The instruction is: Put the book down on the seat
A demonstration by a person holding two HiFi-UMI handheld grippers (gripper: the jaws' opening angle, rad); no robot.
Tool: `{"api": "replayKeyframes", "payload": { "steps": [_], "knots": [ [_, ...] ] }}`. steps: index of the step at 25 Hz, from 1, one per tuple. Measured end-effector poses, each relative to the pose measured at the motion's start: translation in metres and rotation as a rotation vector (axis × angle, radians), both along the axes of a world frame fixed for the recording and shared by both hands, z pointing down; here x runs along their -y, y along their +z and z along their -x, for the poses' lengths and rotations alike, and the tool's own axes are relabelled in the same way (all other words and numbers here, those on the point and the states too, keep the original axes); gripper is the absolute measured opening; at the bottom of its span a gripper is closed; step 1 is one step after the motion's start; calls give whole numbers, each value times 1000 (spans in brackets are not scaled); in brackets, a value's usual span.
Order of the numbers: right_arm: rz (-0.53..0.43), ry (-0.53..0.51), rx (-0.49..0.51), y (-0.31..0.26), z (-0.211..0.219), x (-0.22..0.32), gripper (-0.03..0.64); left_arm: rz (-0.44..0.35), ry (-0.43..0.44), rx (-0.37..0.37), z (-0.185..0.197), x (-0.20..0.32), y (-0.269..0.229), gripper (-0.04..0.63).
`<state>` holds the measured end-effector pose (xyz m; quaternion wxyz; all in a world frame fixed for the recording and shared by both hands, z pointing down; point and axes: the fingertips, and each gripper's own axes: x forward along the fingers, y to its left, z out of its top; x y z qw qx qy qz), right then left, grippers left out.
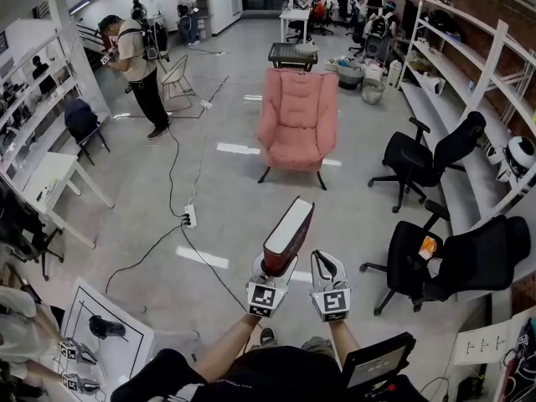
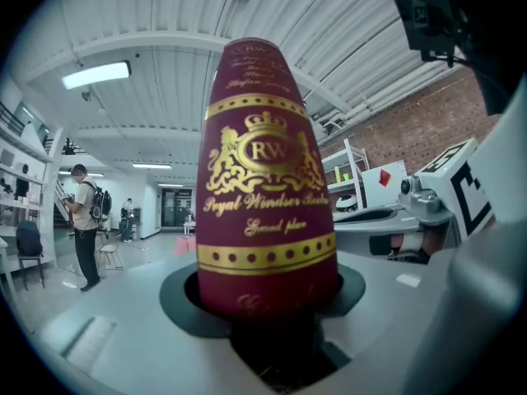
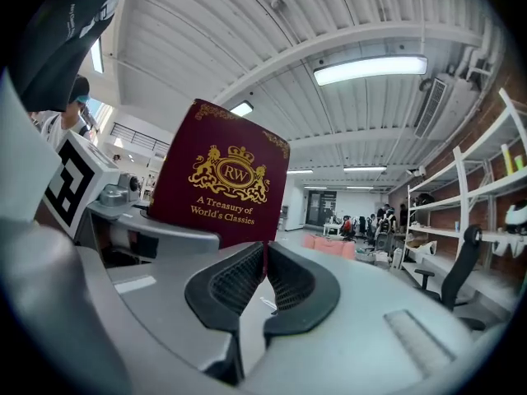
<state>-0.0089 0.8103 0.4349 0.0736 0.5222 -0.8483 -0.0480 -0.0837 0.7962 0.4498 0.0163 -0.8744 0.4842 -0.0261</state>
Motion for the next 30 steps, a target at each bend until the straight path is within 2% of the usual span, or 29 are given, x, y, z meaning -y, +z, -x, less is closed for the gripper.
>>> {"api": "replayKeyframes", "payload": {
  "steps": [5, 9, 14, 18, 24, 30],
  "knots": [
    [21, 16, 1, 11, 6, 19, 28, 32, 14, 18, 5, 24, 13, 229],
    [27, 17, 30, 15, -1, 49, 28, 4, 13, 36, 2, 53, 16, 229],
    [7, 16, 87, 12, -29, 101, 28, 28, -45, 25, -17, 102, 17, 229],
    [3, -43, 110, 12, -41, 132, 28, 31, -86, 30, -35, 132, 10, 229],
    [91, -113, 136, 33, -47, 149, 26, 32, -82, 97, -53, 152, 20, 229],
    [138, -113, 144, 57, -45, 186, 25, 76, -92, 97, -45, 194, 42, 229]
  ]
}}
